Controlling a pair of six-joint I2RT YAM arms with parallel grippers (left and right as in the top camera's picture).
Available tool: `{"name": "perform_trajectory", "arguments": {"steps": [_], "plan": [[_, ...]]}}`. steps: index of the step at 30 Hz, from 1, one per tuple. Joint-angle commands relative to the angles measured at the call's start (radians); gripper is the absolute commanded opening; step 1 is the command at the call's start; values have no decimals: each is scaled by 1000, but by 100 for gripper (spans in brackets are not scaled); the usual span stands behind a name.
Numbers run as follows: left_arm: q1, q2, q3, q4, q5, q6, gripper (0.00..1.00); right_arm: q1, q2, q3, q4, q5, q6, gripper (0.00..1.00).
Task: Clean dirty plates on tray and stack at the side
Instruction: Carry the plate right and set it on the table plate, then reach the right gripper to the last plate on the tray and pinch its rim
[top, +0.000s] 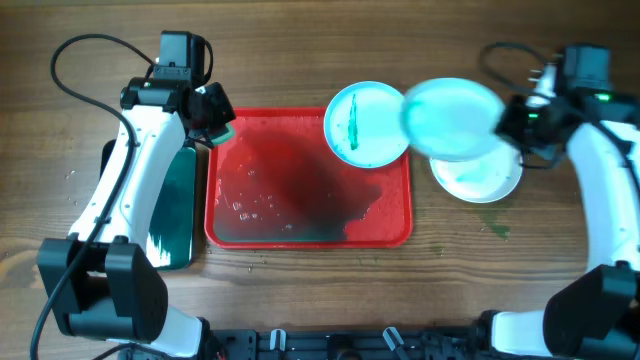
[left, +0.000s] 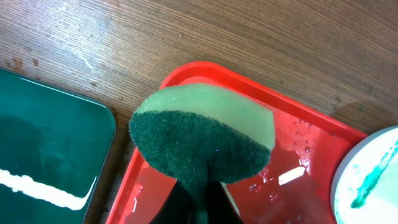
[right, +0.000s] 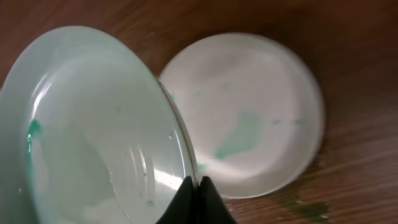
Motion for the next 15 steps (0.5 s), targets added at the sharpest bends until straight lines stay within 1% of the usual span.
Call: {"name": "perform_trajectory", "arguments": {"steps": [1,4,7,10,11,13,15], "plan": [[5,1,7,0,-7,-16,4,-132,-24,-57,0,148,30,4],[5,1,7,0,-7,-16,4,-203,-23,-161,70,151,29,4],[5,1,7,0,-7,-16,4,-203,-23,-237,132,150,31,4],[5,1,7,1,-7,-16,4,-200,-23,-314,210,109,29,6],[5,1,7,2,-7,-16,4,-200,-23,-336,232,66,24,13],[5,1,7,5,-7,-16,4,-186,-23,-353,249,28,-9,20],[5,1,7,4,-7,-16,4,-146,-23,-353,259,11,-29,24]]}}
